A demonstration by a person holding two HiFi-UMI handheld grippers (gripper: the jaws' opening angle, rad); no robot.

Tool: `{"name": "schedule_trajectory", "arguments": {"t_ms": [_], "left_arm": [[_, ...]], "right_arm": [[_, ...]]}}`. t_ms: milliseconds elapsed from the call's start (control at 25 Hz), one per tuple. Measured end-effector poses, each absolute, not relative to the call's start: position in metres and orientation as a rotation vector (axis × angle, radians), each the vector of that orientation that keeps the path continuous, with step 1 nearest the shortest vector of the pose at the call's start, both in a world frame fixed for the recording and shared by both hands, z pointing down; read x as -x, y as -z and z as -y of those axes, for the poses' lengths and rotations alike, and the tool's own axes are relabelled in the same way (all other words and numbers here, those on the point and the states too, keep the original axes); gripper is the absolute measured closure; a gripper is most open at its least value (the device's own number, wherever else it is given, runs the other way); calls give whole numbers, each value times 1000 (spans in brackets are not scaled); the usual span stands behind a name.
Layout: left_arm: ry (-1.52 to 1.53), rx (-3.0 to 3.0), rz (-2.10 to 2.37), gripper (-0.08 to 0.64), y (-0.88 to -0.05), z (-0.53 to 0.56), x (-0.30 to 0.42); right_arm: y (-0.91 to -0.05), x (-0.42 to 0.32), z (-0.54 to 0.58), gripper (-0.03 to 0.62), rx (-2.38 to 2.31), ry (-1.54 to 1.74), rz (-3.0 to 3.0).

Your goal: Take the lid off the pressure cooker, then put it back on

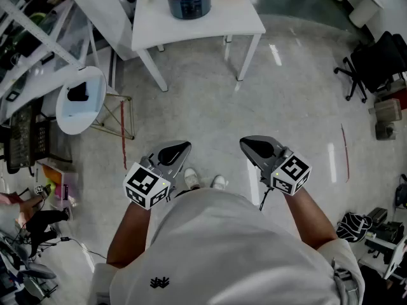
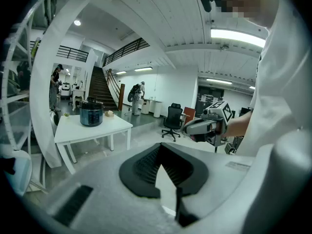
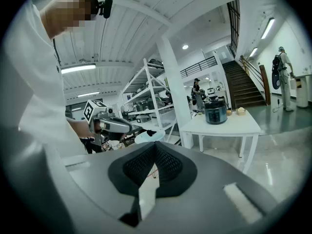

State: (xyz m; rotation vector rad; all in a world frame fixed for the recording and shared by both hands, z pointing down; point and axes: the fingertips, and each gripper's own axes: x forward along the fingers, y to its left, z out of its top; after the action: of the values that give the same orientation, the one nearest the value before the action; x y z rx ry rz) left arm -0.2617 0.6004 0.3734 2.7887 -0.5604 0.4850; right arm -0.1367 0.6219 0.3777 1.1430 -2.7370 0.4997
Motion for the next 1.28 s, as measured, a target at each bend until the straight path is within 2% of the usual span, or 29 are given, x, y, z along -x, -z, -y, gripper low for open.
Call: {"name": "schedule_trajectory", "arguments": {"t_ms": [600, 680, 720, 760, 800, 880, 1000, 1280], "left_arm": [[-461, -2791, 535, 554, -382, -574, 241], [-437, -2804, 524, 554, -382, -551, 243], [-426, -2810, 513, 531, -382, -538, 244], [-417, -2816, 497, 479, -382, -523, 245], [-409, -2822, 480, 429, -381, -507, 246], [-390, -2832, 452, 383, -378, -470, 247], [-350, -2860, 426, 357, -364, -410, 245], [-338, -2922, 376, 353, -347, -279, 257]], "right_arm": [[-391, 113, -602, 580, -1106, -520, 2757], [-392, 111, -581, 559, -1117, -521, 2764], [-393, 109, -568, 494, -1124, -523, 2763], [-392, 108, -553, 447, -1133, -523, 2761], [-391, 106, -538, 440, -1147, -520, 2758], [-385, 104, -504, 433, -1172, -497, 2745], [-373, 102, -450, 416, -1197, -442, 2710], [-352, 107, -326, 411, -1231, -361, 2663]]}}
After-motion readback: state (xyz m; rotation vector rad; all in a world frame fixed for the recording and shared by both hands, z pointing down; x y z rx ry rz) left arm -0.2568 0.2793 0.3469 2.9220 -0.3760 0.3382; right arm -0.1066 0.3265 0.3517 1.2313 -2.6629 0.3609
